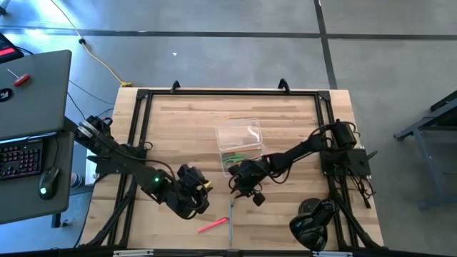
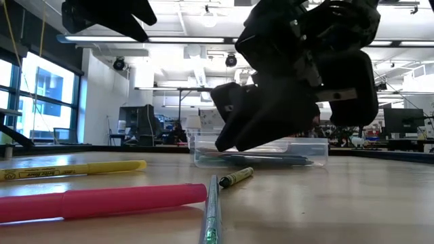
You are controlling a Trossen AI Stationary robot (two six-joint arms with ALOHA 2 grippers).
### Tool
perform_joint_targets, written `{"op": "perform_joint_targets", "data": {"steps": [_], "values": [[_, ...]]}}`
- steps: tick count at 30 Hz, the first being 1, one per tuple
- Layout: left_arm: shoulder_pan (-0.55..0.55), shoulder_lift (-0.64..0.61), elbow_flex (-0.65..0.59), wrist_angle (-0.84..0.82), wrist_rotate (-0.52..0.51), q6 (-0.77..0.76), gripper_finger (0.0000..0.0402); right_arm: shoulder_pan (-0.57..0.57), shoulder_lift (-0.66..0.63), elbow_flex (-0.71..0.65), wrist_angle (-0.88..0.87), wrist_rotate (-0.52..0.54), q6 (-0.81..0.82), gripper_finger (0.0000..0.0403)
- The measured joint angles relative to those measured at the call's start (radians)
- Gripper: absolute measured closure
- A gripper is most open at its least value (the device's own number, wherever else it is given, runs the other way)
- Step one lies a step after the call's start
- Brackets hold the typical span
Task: Pick & place school supplies into a supply box
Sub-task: Put the green crayon into the supply box
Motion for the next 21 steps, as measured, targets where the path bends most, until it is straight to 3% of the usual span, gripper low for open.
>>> {"op": "perform_joint_targets", "data": {"steps": [21], "values": [[0.0,0.0,0.0,0.0,-0.001,0.0,0.0225,0.0,0.017,-0.004,0.004,-0.038,-0.005,0.0309]]}}
